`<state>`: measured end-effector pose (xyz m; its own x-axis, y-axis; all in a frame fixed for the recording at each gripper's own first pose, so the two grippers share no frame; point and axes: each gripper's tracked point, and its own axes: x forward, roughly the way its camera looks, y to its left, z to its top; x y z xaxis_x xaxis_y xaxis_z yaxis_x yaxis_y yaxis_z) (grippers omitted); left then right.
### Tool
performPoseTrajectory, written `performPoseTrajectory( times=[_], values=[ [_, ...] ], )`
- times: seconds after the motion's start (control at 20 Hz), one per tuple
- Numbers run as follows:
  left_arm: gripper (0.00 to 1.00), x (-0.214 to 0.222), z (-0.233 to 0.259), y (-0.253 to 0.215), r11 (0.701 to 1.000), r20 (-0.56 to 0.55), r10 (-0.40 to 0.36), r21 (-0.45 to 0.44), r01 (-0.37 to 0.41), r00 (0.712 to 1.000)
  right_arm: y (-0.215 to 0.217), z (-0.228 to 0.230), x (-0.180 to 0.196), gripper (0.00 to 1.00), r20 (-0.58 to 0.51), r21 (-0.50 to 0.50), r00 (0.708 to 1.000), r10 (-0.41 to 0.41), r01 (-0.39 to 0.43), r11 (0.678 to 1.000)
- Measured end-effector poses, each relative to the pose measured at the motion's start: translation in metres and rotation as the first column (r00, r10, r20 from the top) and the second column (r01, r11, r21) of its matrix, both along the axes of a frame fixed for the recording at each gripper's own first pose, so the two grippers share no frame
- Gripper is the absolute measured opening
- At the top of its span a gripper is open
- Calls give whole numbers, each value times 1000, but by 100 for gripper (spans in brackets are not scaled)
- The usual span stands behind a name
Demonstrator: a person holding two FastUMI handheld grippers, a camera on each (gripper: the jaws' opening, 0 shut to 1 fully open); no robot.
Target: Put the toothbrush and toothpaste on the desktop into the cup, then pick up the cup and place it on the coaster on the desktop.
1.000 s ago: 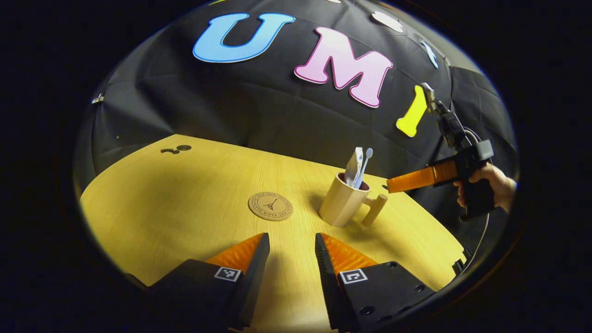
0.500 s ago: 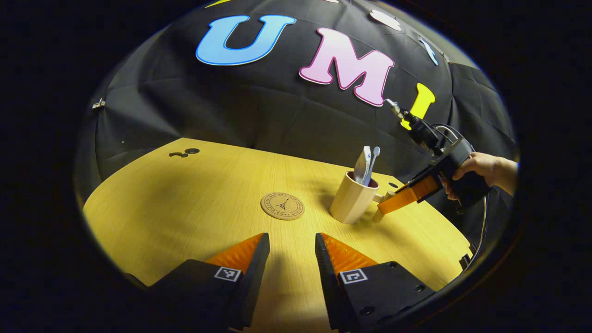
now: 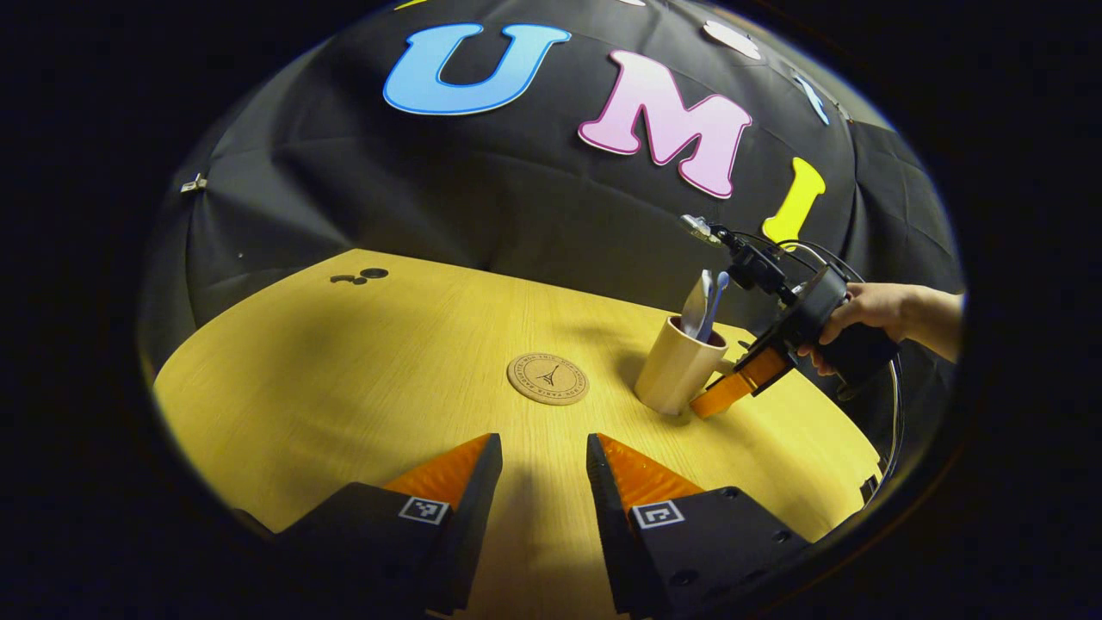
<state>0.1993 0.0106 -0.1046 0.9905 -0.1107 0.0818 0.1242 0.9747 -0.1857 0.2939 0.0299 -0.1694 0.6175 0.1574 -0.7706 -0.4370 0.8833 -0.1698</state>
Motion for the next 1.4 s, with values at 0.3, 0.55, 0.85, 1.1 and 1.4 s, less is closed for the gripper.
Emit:
performPoseTrajectory(
  times=[0.3,0.55,0.85,1.1,1.4],
  values=[
    [63,0,-1,13,1000,3,19,-15,-19,1000,5,-10,3,57,-58,-57,998,-3,0,998],
    [63,0,-3,19,999,2,28,-22,-28,1000,4,-11,4,33,-40,-92,999,32,-36,995],
    [63,0,-3,24,999,4,29,-22,-29,1000,13,-1,4,38,-15,-78,999,35,-36,996],
    [63,-5,-2,33,999,9,33,-14,-33,999,39,13,8,38,20,-28,999,44,-43,999],
    [63,-15,-1,46,999,21,40,-8,-40,999,84,17,11,38,19,-20,995,99,-99,995]
  ],
)
